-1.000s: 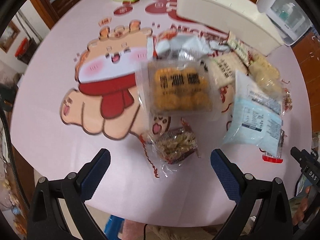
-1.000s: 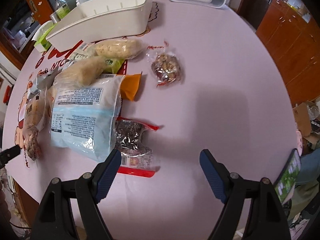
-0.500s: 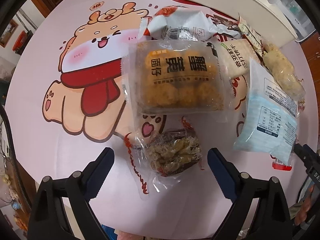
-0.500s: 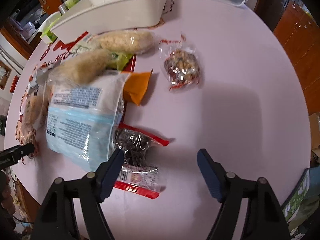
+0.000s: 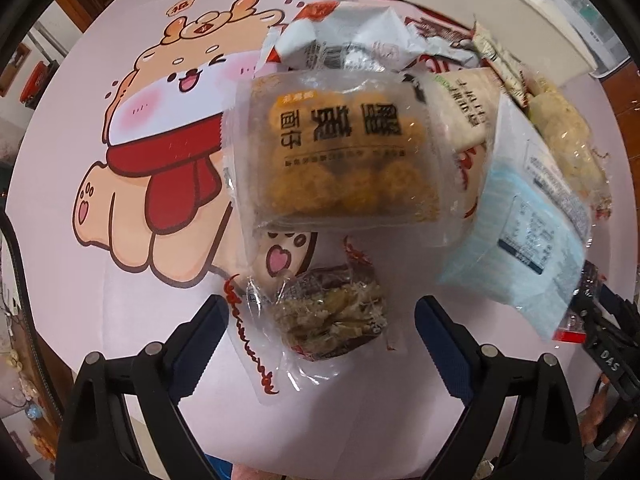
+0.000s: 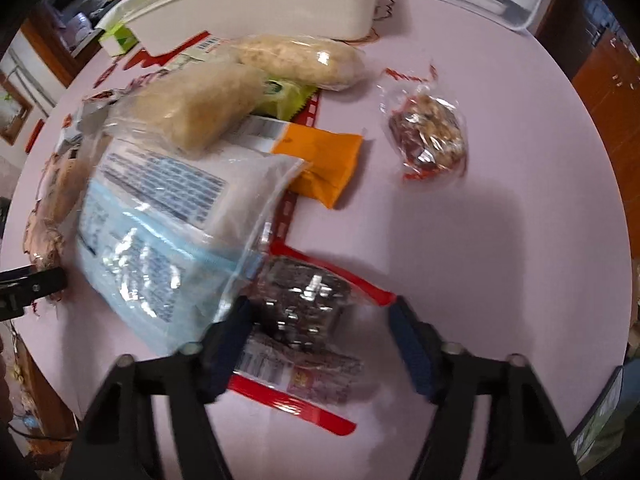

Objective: Organize snacks
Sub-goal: 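Lower the left tool to the nut bag while the right tool grasps the red-edged dark snack pack, then carry the nut bag and red-edged pack into the white tray with both tools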

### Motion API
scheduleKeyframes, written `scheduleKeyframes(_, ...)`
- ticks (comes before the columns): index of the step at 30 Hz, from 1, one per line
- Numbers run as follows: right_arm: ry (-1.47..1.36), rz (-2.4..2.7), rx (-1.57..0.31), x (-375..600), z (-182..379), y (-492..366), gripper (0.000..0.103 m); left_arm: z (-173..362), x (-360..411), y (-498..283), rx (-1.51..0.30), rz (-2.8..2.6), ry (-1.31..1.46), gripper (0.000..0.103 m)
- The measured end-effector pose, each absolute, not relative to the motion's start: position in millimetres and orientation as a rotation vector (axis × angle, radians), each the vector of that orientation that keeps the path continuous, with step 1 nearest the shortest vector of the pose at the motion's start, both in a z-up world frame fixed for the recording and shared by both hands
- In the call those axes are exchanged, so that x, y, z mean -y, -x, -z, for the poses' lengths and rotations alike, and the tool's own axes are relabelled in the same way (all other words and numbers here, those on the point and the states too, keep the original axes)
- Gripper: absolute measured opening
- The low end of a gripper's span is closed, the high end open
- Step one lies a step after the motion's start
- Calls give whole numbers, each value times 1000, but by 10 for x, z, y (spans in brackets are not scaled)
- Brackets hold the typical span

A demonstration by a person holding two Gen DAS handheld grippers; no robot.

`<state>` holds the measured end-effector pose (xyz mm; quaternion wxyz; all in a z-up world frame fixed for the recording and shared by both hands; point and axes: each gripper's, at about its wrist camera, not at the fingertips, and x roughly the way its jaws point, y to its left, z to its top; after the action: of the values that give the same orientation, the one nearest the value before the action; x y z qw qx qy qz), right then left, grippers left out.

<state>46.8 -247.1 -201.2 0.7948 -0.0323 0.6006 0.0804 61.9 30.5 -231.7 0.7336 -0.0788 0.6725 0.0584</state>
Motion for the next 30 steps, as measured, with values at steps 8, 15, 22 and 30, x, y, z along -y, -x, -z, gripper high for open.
scheduleKeyframes(8,78,-179,-1288,2444,1995,-437,45,2367,-316,-627,-1451,-78,233,60)
scheduleKeyframes(15,50,-172,-1267,2585,1848,-351,45,2282,-306,-511,-1431,-89,178,56)
scheduleKeyframes(22,-4,-196,-1191,2730,1467,-241,45,1734,-260,-383,-1315,-75,144,56)
scheduleKeyframes(30,-40,-276,-1007,2762,602,-196,45,608,-127,-361,-1083,-56,79,56)
